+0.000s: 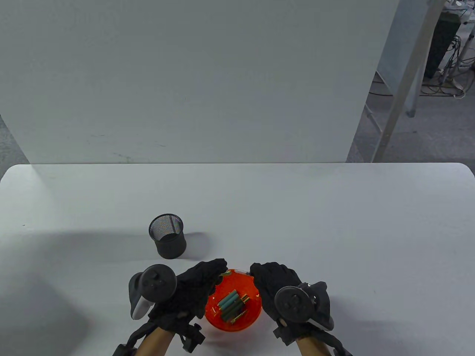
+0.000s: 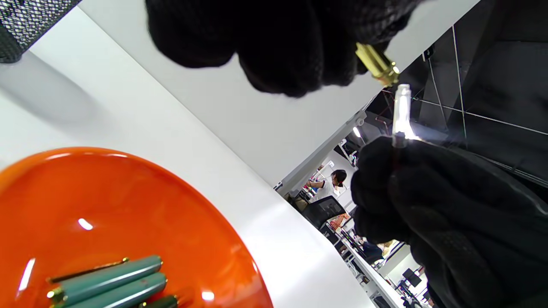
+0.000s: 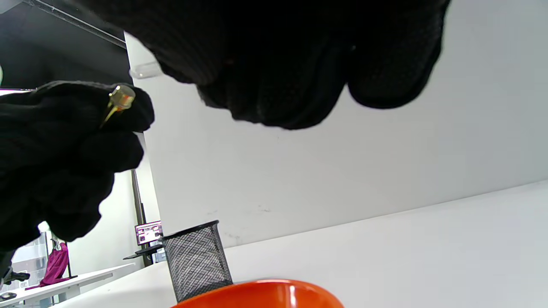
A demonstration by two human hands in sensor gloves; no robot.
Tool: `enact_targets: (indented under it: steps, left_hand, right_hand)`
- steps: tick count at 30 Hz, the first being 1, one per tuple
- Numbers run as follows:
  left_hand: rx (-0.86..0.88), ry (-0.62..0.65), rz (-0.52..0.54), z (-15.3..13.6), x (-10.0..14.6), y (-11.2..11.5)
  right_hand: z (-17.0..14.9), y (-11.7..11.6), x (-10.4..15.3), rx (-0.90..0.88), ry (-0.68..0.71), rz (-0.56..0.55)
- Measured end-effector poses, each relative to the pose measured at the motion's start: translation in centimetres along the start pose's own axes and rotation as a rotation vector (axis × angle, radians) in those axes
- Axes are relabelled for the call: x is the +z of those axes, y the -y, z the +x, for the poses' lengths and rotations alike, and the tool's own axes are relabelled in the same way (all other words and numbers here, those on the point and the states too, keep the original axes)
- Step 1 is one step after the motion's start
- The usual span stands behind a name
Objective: Assemble fountain pens from components
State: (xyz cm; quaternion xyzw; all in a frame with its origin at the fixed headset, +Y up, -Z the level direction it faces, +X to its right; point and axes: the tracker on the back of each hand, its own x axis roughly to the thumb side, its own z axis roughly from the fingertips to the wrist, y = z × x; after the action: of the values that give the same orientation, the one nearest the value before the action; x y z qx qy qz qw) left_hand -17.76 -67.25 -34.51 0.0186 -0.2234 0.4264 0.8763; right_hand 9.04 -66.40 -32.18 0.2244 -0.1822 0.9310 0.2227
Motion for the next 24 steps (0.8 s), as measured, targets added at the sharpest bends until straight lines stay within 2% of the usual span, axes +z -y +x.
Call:
enact_targets:
  steps: [12, 14, 20, 24]
  left_hand:
    - [-0.004, 0.025, -0.025, 0.5, 0.0, 0.3]
    - [-0.024, 0.027, -0.027, 0.6, 0.0, 0.4]
    - [-0.229, 0.068, -0.015, 1.6, 0.3, 0.8]
    - [-0.219, 0.059, -0.029, 1.6, 0.3, 1.0]
  right_hand:
    - [0.3, -0.2, 0.0, 0.014, 0.025, 0.054]
    - [0.4, -0.2, 0.0, 0.051, 0.030, 0.065]
    - [1.4, -0.2, 0.2, 0.205, 0.079, 0.066]
    - [1.5, -0.3, 0.4, 0.209, 0.075, 0.064]
